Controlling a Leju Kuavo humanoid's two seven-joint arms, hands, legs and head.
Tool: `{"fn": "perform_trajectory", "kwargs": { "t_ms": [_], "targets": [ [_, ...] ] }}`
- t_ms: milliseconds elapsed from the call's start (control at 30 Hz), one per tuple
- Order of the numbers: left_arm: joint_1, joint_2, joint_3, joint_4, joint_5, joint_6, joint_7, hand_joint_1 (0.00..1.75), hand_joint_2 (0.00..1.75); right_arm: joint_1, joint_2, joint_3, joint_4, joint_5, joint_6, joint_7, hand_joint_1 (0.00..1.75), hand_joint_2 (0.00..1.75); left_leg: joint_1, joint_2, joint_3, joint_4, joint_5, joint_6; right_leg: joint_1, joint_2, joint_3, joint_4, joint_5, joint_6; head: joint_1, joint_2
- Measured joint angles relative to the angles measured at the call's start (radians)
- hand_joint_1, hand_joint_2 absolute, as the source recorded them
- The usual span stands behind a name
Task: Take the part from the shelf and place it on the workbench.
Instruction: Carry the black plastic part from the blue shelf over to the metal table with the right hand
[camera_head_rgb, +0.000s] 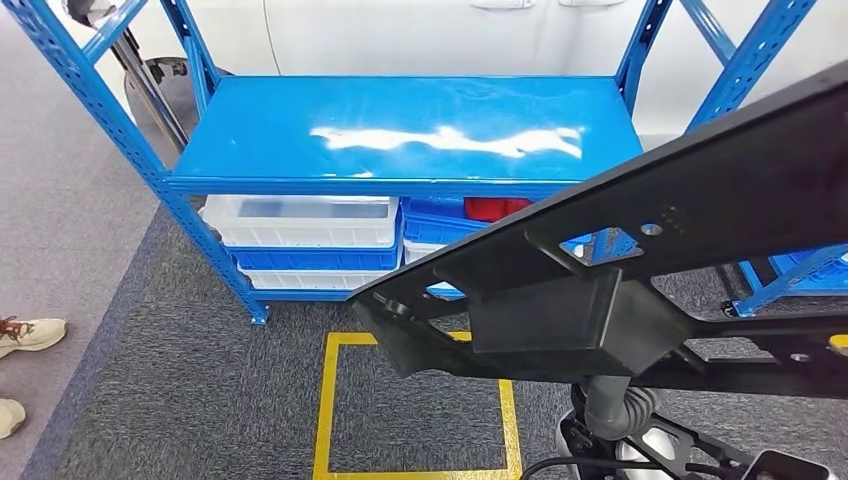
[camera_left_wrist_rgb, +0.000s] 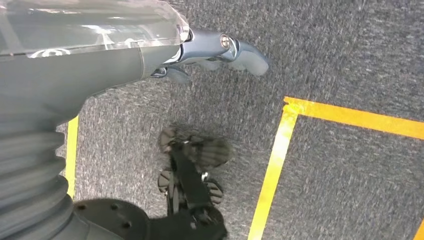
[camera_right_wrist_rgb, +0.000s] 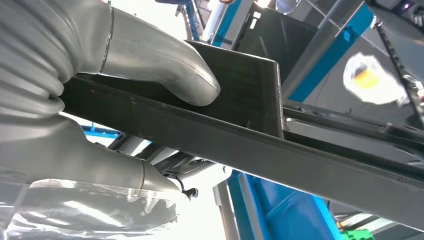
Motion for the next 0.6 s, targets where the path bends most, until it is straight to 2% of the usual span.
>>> {"fn": "perform_trajectory", "kwargs": {
  "t_ms": [33,67,100,133,167,200,233,267,333,367,400,433,500,533,567,600],
  "targets": [
    [0.001,0.000,0.002,0.000,-0.001,0.002,0.003,0.00,1.75,0.000,0.000,0.000,0.004,0.004,-0.001,0.000,1.75,1.75,0.000,0.000,-0.013,0.041,-0.014,-0.002,0.000,0.005,-0.005,0.003,0.003,0.001,0.000,0.000],
    [0.001,0.001,0.004,0.000,-0.002,0.004,0.007,0.00,1.75,0.000,0.000,-0.001,0.006,0.009,-0.002,0.000,1.75,1.75,0.001,0.000,-0.011,0.048,-0.008,-0.004,0.000,0.011,-0.011,0.006,0.005,0.002,0.000,0.000],
    [0.001,0.001,0.005,0.000,-0.003,0.007,0.011,0.00,1.75,0.000,0.000,-0.001,0.008,0.014,-0.003,0.000,1.75,1.75,0.003,-0.002,0.011,0.016,0.014,-0.004,-0.001,0.019,-0.016,0.010,0.007,0.005,0.000,0.000],
    [0.001,0.002,0.007,0.000,-0.003,0.009,0.014,0.00,1.75,0.000,0.000,-0.002,0.008,0.018,-0.004,0.000,1.75,1.75,0.005,-0.009,0.048,-0.047,0.046,-0.004,-0.001,0.027,-0.020,0.015,0.008,0.007,0.000,0.000],
    [0.002,0.002,0.008,0.000,-0.004,0.011,0.017,0.00,1.75,0.000,0.000,-0.002,0.008,0.021,-0.004,0.000,1.75,1.75,0.008,-0.026,0.085,-0.115,0.069,-0.003,0.000,0.035,-0.026,0.021,0.009,0.011,0.000,0.000],
    [0.002,0.003,0.010,0.000,-0.004,0.012,0.018,0.00,1.75,-0.001,0.000,-0.002,0.008,0.023,-0.004,0.000,1.75,1.75,0.009,-0.042,0.112,-0.168,0.083,-0.001,0.001,0.044,-0.032,0.028,0.011,0.016,0.000,0.000],
    [0.003,0.004,0.012,0.000,-0.004,0.013,0.019,0.00,1.75,-0.002,0.000,-0.002,0.008,0.024,-0.005,0.000,1.75,1.75,0.009,-0.054,0.126,-0.200,0.088,0.002,0.002,0.051,-0.039,0.033,0.013,0.022,0.000,0.000],
    [0.003,0.004,0.015,0.000,-0.006,0.015,0.021,0.00,1.75,-0.003,0.000,-0.003,0.008,0.026,-0.007,0.000,1.75,1.75,0.007,-0.058,0.127,-0.208,0.086,0.007,0.002,0.060,-0.045,0.035,0.017,0.029,0.000,0.000],
    [0.003,0.005,0.019,0.000,-0.010,0.024,0.031,0.00,1.75,-0.002,0.000,-0.003,0.008,0.036,-0.018,0.000,1.75,1.75,0.007,-0.041,0.124,-0.210,0.094,0.020,-0.002,0.074,-0.053,0.034,0.025,0.044,0.000,0.000],
    [0.002,0.007,0.020,0.000,-0.014,0.030,0.038,0.00,1.75,-0.003,-0.001,-0.003,0.008,0.044,-0.026,0.000,1.75,1.75,0.008,-0.031,0.123,-0.213,0.100,0.027,-0.003,0.069,-0.058,0.041,0.020,0.049,0.000,0.000],
    [0.001,0.009,0.022,0.000,-0.017,0.037,0.048,0.00,1.75,-0.006,-0.002,-0.003,0.007,0.053,-0.038,0.000,1.75,1.75,0.009,-0.021,0.121,-0.216,0.105,0.034,-0.003,0.057,-0.071,0.066,0.002,0.054,0.000,0.000],
    [0.001,0.011,0.023,0.000,-0.021,0.045,0.061,0.00,1.75,-0.009,-0.004,-0.003,0.005,0.064,-0.052,0.000,1.75,1.75,0.009,-0.010,0.117,-0.218,0.109,0.040,-0.004,0.040,-0.091,0.112,-0.029,0.057,0.000,0.000],
    [0.003,0.018,0.024,0.000,-0.032,0.063,0.092,0.00,1.75,-0.016,-0.010,-0.001,0.001,0.090,-0.090,0.000,1.75,1.75,0.005,0.012,0.110,-0.217,0.114,0.045,-0.005,0.013,-0.146,0.243,-0.099,0.063,0.000,0.000],
    [0.004,0.022,0.024,0.000,-0.038,0.070,0.107,0.00,1.75,-0.019,-0.016,0.002,-0.001,0.101,-0.116,0.000,1.75,1.75,0.003,0.023,0.106,-0.216,0.116,0.046,-0.005,0.009,-0.163,0.292,-0.117,0.065,0.000,0.000],
    [0.005,0.026,0.025,0.000,-0.044,0.077,0.121,0.00,1.75,-0.023,-0.023,0.008,-0.003,0.108,-0.147,0.000,1.75,1.75,0.002,0.034,0.103,-0.215,0.117,0.046,-0.005,0.006,-0.165,0.310,-0.118,0.065,0.000,0.000],
    [0.005,0.029,0.025,0.000,-0.050,0.083,0.132,0.00,1.75,-0.030,-0.034,0.014,-0.006,0.109,-0.179,0.000,1.75,1.75,0.001,0.044,0.101,-0.214,0.117,0.046,-0.005,0.002,-0.147,0.288,-0.102,0.063,0.000,0.000]
  ]
}}
